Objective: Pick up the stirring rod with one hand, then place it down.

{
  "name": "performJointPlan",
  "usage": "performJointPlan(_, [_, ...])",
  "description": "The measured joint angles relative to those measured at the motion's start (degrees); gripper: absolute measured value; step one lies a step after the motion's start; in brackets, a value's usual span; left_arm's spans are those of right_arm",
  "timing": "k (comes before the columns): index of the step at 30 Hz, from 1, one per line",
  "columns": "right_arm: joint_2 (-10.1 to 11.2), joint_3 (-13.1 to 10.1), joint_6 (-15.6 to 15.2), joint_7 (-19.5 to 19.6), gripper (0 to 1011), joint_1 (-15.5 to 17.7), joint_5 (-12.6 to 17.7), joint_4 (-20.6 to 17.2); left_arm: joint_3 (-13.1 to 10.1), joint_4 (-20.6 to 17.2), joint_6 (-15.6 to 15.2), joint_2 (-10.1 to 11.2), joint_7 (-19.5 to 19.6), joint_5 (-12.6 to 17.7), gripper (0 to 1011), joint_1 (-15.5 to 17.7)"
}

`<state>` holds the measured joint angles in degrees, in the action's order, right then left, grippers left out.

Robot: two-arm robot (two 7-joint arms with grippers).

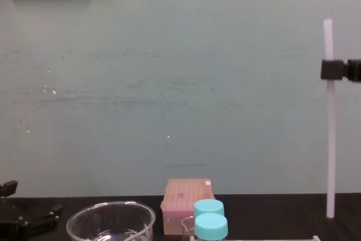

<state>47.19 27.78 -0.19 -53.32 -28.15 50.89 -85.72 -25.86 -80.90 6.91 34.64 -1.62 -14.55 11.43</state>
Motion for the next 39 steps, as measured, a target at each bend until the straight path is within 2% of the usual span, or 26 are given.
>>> performJointPlan(5, [-1.9,0.61,2.75,-2.03,67,0.12,-1.11,2.48,0.0,0.0,0.0,0.0,0.0,0.0,1005,0.0])
performJointPlan(13, [-4.17,1.67,4.45,-3.85,67,-0.65,-2.94,5.5,0.0,0.0,0.0,0.0,0.0,0.0,1005,0.0])
performJointPlan(39, [-6.11,2.96,5.47,-5.29,67,0.64,-4.99,8.71,0.0,0.0,0.0,0.0,0.0,0.0,1005,0.0])
